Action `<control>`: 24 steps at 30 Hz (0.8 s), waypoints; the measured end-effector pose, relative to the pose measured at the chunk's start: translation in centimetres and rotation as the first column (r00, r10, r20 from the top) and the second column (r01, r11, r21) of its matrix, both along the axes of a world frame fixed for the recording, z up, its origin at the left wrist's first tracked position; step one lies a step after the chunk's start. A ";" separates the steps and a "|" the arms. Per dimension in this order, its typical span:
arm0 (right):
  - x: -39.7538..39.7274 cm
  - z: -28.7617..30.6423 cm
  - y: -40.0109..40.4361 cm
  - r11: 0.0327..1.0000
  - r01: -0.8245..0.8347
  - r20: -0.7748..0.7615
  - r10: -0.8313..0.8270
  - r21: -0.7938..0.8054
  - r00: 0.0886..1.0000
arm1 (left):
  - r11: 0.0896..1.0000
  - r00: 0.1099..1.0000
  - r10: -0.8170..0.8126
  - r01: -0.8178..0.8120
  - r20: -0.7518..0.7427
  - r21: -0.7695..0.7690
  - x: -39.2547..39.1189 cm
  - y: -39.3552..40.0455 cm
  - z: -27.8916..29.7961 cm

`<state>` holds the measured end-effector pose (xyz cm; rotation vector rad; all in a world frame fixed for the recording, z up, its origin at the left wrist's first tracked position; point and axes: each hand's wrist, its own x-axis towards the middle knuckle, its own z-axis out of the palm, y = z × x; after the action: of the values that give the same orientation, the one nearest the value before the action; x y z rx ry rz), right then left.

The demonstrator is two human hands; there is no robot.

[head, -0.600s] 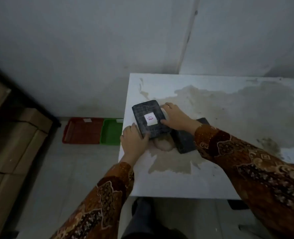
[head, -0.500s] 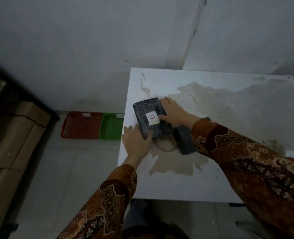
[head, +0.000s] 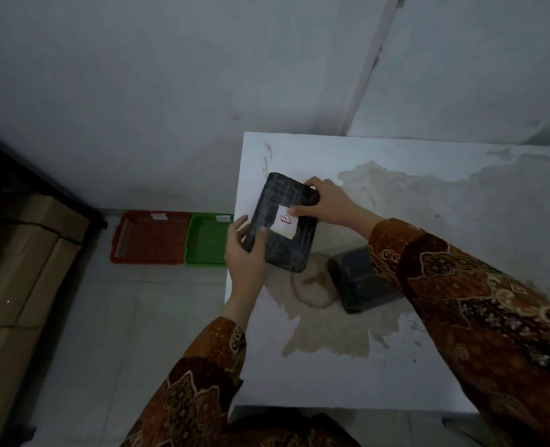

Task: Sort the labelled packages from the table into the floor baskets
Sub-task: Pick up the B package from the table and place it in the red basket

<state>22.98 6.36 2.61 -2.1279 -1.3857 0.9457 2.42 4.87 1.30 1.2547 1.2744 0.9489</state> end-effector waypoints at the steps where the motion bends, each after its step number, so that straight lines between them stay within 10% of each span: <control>1: 0.2 0.4 -0.1 1.000 0.025 -0.018 -0.025 0.014 1.000 | 1.000 0.999 0.026 -0.026 0.028 0.000 0.2 0.7 0.6; 10: 1.6 2.9 -5.1 0.994 0.106 -0.475 -0.105 -0.024 0.874 | 0.936 0.953 -0.229 0.271 0.197 -0.224 0.7 5.2 3.3; 24: -8.4 1.5 -11.7 0.838 0.521 -0.492 -0.389 0.161 0.779 | 0.985 0.979 -0.056 0.086 0.195 -0.149 -4.9 -3.4 3.7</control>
<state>14.55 -5.39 4.12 -1.7560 -0.6733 0.8821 -2.48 1.47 4.99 1.0543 1.1240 0.8773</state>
